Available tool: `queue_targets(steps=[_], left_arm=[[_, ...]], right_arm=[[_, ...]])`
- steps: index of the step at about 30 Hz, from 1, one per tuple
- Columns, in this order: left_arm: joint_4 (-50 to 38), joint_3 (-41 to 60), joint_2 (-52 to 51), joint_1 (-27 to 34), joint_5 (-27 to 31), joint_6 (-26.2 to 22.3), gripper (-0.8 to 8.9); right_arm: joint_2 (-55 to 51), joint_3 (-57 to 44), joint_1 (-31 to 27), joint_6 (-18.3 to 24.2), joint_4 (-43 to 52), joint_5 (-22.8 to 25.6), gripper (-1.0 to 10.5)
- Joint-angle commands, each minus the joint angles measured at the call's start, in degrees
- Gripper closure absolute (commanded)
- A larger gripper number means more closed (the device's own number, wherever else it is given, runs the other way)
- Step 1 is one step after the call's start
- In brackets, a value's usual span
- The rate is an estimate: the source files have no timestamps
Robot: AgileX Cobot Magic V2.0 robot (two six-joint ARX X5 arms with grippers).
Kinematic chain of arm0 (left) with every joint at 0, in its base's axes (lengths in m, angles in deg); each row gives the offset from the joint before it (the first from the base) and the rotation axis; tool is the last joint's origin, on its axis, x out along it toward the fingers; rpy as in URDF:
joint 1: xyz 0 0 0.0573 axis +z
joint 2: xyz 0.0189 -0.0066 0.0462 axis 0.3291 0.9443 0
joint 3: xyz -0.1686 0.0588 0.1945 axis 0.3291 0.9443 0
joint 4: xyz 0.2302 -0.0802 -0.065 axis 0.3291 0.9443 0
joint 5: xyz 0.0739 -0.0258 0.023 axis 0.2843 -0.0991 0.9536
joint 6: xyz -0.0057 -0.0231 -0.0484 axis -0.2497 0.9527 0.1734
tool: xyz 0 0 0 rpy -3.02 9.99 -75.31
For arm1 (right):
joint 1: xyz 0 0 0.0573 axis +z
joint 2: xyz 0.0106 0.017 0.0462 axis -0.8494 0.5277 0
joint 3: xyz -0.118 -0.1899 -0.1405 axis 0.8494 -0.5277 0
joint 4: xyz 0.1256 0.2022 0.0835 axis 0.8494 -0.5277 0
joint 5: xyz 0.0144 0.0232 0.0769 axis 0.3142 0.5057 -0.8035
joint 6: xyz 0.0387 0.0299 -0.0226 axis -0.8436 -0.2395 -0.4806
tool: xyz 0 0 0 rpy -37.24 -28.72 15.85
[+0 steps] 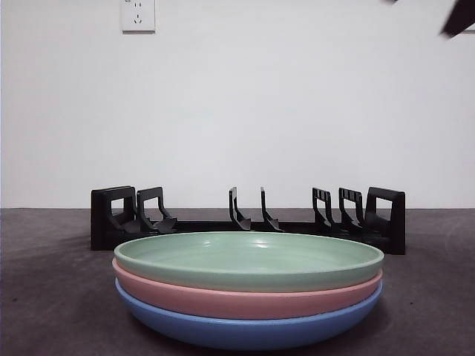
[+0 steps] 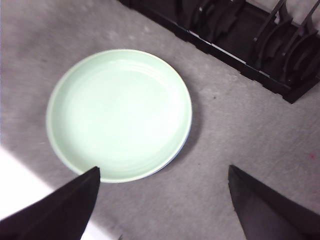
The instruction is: Place the plate
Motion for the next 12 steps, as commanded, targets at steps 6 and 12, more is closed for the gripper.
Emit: queue_targets(steps=[6,12], left_arm=[[-1.1,-0.8,2.8,-0.3,1.6,2.4,3.49],[-1.2,-0.8,3.2,-0.3,1.6,3.6,3.51]], right_arm=[[-16.8,-4.7,0.3,-4.3,0.9,-4.5,5.4],[-22.6,-4.7,0.3,-4.4,1.1,-4.2,5.4]])
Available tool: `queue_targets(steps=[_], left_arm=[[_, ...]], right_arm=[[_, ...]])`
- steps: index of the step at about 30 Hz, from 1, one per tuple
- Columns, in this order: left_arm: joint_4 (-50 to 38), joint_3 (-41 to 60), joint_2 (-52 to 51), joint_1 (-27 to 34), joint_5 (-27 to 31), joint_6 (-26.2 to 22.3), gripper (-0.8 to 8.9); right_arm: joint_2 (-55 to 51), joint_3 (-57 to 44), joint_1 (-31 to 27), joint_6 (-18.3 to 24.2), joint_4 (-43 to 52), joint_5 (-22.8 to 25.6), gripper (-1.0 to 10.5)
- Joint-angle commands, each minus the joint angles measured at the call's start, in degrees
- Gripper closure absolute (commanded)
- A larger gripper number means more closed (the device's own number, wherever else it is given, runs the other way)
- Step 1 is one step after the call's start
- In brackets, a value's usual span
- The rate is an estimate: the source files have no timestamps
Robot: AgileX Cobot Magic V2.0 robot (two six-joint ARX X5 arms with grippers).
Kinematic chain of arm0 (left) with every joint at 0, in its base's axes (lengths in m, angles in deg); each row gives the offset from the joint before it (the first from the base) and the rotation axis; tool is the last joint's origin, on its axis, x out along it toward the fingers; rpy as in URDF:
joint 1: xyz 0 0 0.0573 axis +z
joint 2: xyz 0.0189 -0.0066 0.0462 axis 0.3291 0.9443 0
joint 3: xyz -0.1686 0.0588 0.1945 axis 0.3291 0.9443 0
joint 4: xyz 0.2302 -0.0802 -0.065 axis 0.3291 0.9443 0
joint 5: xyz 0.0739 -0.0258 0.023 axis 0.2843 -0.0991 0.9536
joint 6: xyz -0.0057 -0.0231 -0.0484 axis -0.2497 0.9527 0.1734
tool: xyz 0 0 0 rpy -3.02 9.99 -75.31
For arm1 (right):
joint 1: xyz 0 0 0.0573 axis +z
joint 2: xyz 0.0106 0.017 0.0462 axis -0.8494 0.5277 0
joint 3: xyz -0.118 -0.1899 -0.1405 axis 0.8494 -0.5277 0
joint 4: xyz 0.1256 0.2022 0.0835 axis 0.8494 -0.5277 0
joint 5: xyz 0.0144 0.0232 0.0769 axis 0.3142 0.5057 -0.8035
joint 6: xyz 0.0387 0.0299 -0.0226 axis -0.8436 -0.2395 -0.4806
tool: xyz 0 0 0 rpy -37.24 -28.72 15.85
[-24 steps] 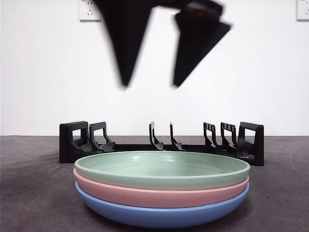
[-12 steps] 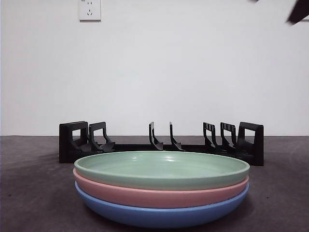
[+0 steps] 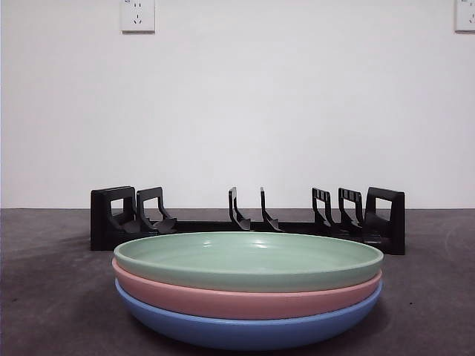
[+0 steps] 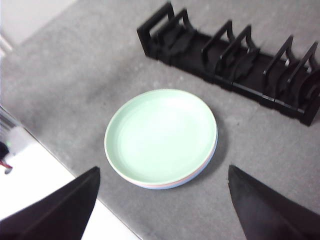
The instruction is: Place the plate
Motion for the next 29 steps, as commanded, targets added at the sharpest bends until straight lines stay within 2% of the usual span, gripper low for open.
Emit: queue_targets(steps=[1,2,3,4,5,24,29], left_arm=[[-0.4,-0.8,0.2,-0.3,0.2,1.1,3.68],[-0.3,-0.8,0.2,-0.3,0.2,1.4,4.34],[0.0,-0.8,0.2,-0.3,0.2,1.5,5.77],[0.3,-0.8,0.2,-0.3,0.2,1.4,7.69],[0.5,-0.8,0.2,-0.3,0.2,1.4,8.01],[-0.4,-0.1,-0.7,-0.4,0.2,1.7,7.94],[-0.5,1.9,-0.8,5.6,-0.2,1.5,7.94]], right_arm=[[-0.8,0.5,0.4,-1.0,0.8,0.2,6.1],[-0.8,0.5,0.4,-1.5,0.8,0.2,7.4],[-0.8,0.5,0.4,-2.0,0.7,0.2,9.2],[-0.8,0.5,0.4,-2.1,0.7,0.2,9.3],[-0.8,0.5,0.4,-2.1,0.7,0.1,9.3],[-0.7,0.5,0.3,-1.9,1.2,0.2,9.3],[-0.7,0.5,0.3,-1.9,1.2,0.2,9.3]])
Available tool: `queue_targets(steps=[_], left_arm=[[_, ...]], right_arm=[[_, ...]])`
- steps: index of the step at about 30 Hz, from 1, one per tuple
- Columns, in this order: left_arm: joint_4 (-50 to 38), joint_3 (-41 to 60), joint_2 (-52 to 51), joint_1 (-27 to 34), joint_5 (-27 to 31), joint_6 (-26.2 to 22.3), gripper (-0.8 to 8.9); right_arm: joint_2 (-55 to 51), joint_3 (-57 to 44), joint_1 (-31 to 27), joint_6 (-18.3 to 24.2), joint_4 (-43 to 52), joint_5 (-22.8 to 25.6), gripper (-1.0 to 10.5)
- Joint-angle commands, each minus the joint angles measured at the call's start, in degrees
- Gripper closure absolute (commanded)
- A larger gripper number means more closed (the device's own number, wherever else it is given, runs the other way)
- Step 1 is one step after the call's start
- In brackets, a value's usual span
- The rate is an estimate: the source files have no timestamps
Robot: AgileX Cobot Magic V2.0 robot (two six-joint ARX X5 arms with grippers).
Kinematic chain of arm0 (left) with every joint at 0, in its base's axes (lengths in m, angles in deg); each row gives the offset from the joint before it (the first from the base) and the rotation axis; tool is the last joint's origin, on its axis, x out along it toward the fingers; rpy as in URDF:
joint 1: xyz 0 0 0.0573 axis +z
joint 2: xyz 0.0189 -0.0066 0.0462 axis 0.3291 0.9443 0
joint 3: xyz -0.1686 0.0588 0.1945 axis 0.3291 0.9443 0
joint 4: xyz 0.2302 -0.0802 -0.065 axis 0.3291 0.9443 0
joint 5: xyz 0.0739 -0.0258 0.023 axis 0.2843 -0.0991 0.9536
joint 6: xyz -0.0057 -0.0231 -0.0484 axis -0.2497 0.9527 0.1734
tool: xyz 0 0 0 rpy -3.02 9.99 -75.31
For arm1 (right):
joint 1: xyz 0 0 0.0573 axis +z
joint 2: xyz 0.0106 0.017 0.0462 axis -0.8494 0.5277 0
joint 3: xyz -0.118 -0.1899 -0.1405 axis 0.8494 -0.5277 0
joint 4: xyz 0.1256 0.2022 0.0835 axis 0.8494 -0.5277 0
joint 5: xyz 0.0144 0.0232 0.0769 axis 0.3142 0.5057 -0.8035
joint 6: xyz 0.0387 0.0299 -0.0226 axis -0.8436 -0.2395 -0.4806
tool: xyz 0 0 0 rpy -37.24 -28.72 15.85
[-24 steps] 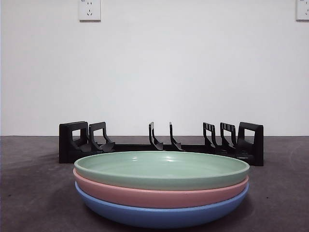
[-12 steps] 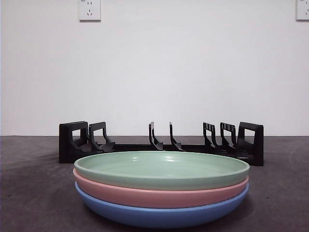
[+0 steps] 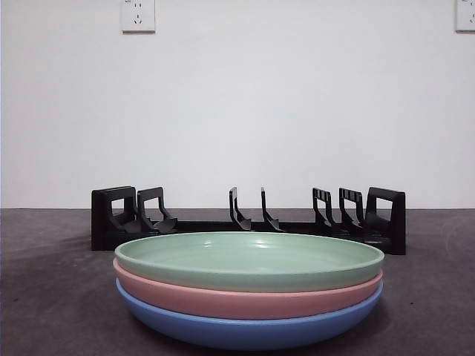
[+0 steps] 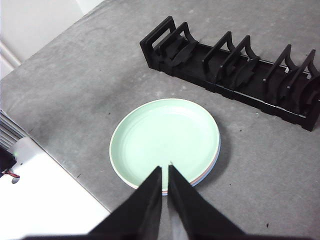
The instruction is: Place the plate
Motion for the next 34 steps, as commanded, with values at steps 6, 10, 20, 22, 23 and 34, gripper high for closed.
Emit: queue_targets(steps=[6,10,20,22,23,34], left_arm=[[-14.2,13.3,-5.0,15.6,1.3,-5.4,7.94],[-29.6,28.1,-11.9,23.2,1.5,-8.0,7.94],[-46.6,52.6,-26.7,31.3,4.9,-6.0,7.94],[-46.6,54.6,-29.1,31.3,5.9,-5.8,7.94],[-46.9,55.5,-29.6,31.3,6.6,-5.3,7.94],[-46.8,57.4,-29.5,31.3,10.4,-4.5,7.94]], right_arm=[[0.3,0.5,0.4,-0.6,0.6,0.0,9.3],[0.3,0.5,0.3,-0.6,0.6,0.1,9.3],[0.3,0.5,0.4,-0.6,0.6,0.1,9.3],[0.3,0.5,0.4,-0.6,0.6,0.0,9.3],[0.3,0.5,0.3,-0.6,0.6,0.0,9.3],[0.3,0.5,0.4,-0.6,0.6,0.0,9.3]])
